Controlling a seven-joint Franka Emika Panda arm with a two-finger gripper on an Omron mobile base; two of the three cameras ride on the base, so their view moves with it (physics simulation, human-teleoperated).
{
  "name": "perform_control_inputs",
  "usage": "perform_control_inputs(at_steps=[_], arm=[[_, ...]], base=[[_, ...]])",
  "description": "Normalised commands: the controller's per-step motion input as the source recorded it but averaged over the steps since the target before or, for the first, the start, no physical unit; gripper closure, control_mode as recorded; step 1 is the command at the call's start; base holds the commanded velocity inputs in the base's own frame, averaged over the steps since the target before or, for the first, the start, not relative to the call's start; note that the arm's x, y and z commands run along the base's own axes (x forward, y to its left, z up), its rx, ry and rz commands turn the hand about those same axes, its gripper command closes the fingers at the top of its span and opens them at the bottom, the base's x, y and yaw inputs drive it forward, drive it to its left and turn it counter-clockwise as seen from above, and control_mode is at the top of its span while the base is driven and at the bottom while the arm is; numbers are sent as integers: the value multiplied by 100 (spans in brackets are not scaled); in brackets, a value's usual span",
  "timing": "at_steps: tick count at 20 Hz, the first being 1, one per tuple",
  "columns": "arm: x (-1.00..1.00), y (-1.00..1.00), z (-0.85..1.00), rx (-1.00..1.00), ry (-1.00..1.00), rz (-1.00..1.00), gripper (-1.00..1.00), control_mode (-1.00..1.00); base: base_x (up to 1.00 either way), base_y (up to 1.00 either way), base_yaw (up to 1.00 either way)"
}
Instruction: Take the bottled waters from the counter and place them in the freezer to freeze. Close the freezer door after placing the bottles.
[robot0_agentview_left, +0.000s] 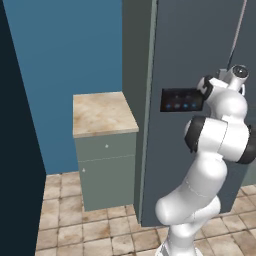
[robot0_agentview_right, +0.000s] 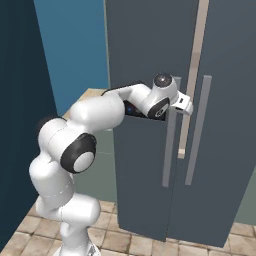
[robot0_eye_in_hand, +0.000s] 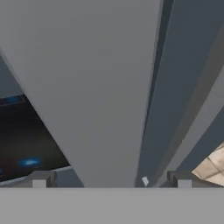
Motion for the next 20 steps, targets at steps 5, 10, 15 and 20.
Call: perform_control_inputs(at_steps=[5, 10, 15, 20], arm=[[36, 0, 0, 0, 0, 3, -100, -100], [38, 0, 0, 0, -3, 5, -100, -100], [44, 0, -1, 0, -1, 5, -100, -100], [48, 0, -5, 0, 0, 5, -100, -100]], base=[[0, 0, 0], [0, 0, 0], [0, 0, 0], [0, 0, 0]])
